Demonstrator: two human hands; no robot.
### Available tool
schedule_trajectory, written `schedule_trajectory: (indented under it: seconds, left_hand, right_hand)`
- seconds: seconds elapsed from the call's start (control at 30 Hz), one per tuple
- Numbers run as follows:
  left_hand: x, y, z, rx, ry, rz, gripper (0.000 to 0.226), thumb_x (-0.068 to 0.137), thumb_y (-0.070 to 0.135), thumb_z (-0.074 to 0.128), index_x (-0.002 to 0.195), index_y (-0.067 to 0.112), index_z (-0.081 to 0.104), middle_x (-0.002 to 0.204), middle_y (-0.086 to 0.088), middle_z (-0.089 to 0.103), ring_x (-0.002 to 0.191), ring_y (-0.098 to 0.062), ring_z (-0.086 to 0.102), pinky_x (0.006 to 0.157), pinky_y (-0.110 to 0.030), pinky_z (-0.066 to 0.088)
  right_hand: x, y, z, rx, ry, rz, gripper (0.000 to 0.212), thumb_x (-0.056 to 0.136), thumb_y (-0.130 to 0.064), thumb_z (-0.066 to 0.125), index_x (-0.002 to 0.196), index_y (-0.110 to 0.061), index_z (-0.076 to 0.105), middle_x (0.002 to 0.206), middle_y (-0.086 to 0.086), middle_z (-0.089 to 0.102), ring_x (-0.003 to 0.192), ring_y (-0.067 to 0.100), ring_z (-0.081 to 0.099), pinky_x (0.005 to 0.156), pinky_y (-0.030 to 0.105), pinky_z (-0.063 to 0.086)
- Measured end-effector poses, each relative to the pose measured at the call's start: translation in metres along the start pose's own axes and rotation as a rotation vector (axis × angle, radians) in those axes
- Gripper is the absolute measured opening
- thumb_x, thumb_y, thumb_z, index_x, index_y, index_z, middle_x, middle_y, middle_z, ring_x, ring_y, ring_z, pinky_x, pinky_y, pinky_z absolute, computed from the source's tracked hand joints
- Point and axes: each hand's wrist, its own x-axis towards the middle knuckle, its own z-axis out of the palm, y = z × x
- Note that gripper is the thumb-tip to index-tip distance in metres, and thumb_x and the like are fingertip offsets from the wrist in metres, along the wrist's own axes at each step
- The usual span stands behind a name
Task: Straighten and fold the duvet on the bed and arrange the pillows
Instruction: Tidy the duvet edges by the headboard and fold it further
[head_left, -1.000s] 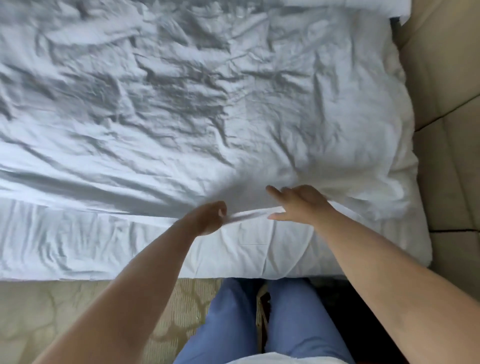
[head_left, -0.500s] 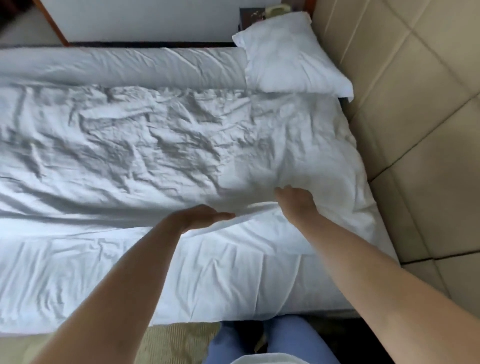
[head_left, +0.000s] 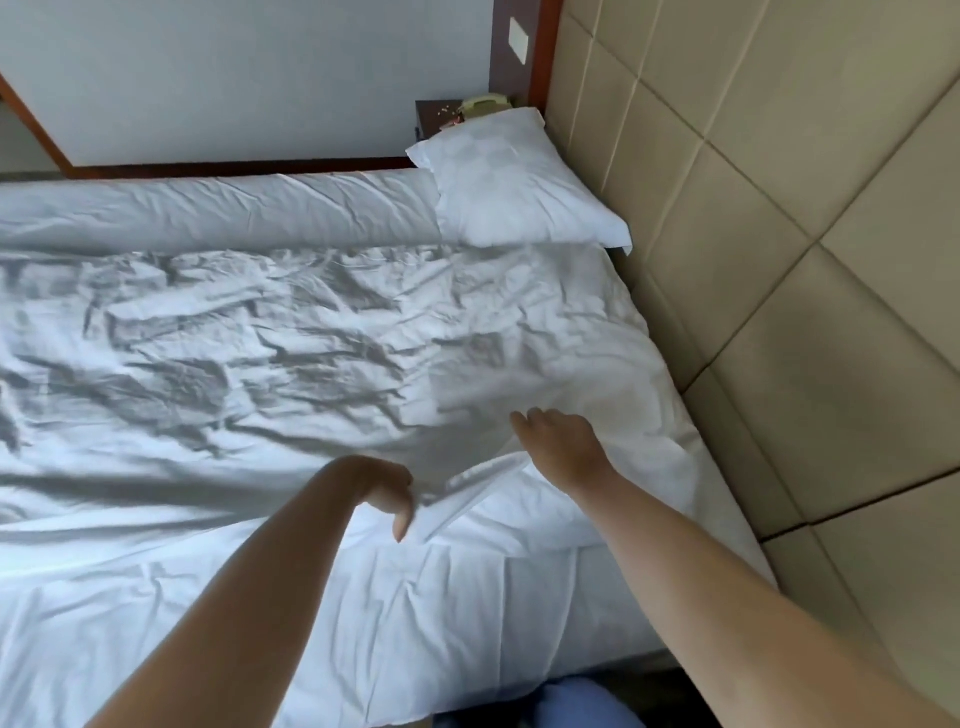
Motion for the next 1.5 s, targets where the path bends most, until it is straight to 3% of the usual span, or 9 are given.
schedule_trajectory:
  seconds: [0.17,0.33,0.47,0.57,0.77,0.87,1.1,1.33,1.5]
  left_hand:
    - [0.019,-0.006,-0.001,-0.119,-0.246,-0.014,0.056,0.081,0.013,0.072,0.129,0.011,0.044,0.105,-0.01,0.053,0.1,-0.025,0.054,0.083,-0.031,0.046]
    - [0.057,0.005,0.045,-0.232,-0.343,-0.028,0.063,0.089,0.004,0.059,0.143,0.023,0.034,0.123,-0.005,0.059,0.114,-0.016,0.059,0.094,-0.036,0.048]
    - [0.085,0.016,0.062,-0.95,0.093,-0.12,0.007,0.093,0.014,0.056,0.097,0.017,0.051,0.092,-0.006,0.055,0.08,-0.018,0.055,0.075,-0.031,0.043]
    - [0.1,0.027,0.06,-1.424,0.107,-0.2,0.026,0.093,0.033,0.058,0.105,0.011,0.05,0.096,-0.009,0.053,0.09,-0.025,0.054,0.083,-0.036,0.044]
    - [0.12,0.052,0.044,-2.058,0.023,-0.403,0.063,0.082,0.053,0.064,0.133,0.023,0.043,0.132,-0.016,0.047,0.119,-0.028,0.053,0.101,-0.041,0.042]
    - [0.129,0.058,0.032,-2.306,0.087,-0.491,0.053,0.073,0.049,0.075,0.112,0.019,0.055,0.107,-0.004,0.059,0.102,-0.016,0.058,0.091,-0.031,0.044]
    - [0.137,0.065,-0.017,-2.455,0.329,-0.531,0.023,0.082,0.022,0.062,0.064,0.02,0.049,0.046,0.008,0.053,0.047,-0.009,0.049,0.045,-0.019,0.037]
    - [0.095,0.067,-0.094,-2.597,0.499,-0.32,0.023,0.079,0.008,0.048,0.061,0.019,0.041,0.062,0.002,0.049,0.055,-0.02,0.051,0.053,-0.024,0.04]
    - [0.06,0.061,-0.145,-2.67,0.544,0.061,0.023,0.083,0.009,0.041,0.071,0.016,0.059,0.074,0.0,0.064,0.076,-0.02,0.062,0.084,-0.025,0.046]
  right_hand:
    - [0.001,0.01,0.01,0.031,-0.129,0.074,0.054,0.059,0.005,0.066,0.11,-0.01,0.062,0.094,0.007,0.059,0.075,0.026,0.061,0.042,0.028,0.04]
    - [-0.038,-0.006,0.056,0.339,-1.674,0.14,0.06,0.084,-0.043,0.066,0.132,-0.01,0.051,0.137,0.005,0.05,0.109,0.025,0.057,0.09,0.036,0.047]
    - [-0.036,0.004,0.086,0.715,-1.155,0.527,0.039,0.09,-0.038,0.057,0.119,-0.013,0.055,0.133,0.008,0.05,0.119,0.024,0.051,0.09,0.026,0.038]
    - [-0.01,0.014,0.094,1.242,-0.765,1.147,0.027,0.089,-0.046,0.058,0.089,-0.021,0.047,0.095,0.004,0.048,0.087,0.023,0.056,0.08,0.03,0.04]
    - [0.006,0.009,0.12,1.625,-0.49,1.741,0.078,0.08,-0.055,0.064,0.138,-0.008,0.04,0.096,0.006,0.041,0.081,0.021,0.043,0.075,0.034,0.045]
    - [0.007,0.011,0.13,1.797,-0.393,1.832,0.1,0.071,-0.066,0.065,0.144,-0.007,0.029,0.116,0.007,0.037,0.091,0.023,0.048,0.079,0.038,0.05]
    - [0.065,0.046,0.109,1.935,-0.139,1.977,0.048,0.081,-0.04,0.069,0.121,-0.019,0.055,0.106,-0.004,0.056,0.085,0.012,0.052,0.068,0.024,0.042]
    - [0.118,0.068,0.052,1.667,-0.068,1.801,0.023,0.091,-0.009,0.049,0.072,-0.018,0.04,0.084,0.002,0.042,0.086,0.02,0.039,0.068,0.02,0.038]
    - [0.183,0.097,-0.001,2.023,0.554,1.802,0.04,0.084,0.007,0.048,0.123,0.0,0.056,0.098,0.006,0.06,0.088,0.025,0.056,0.069,0.021,0.05]
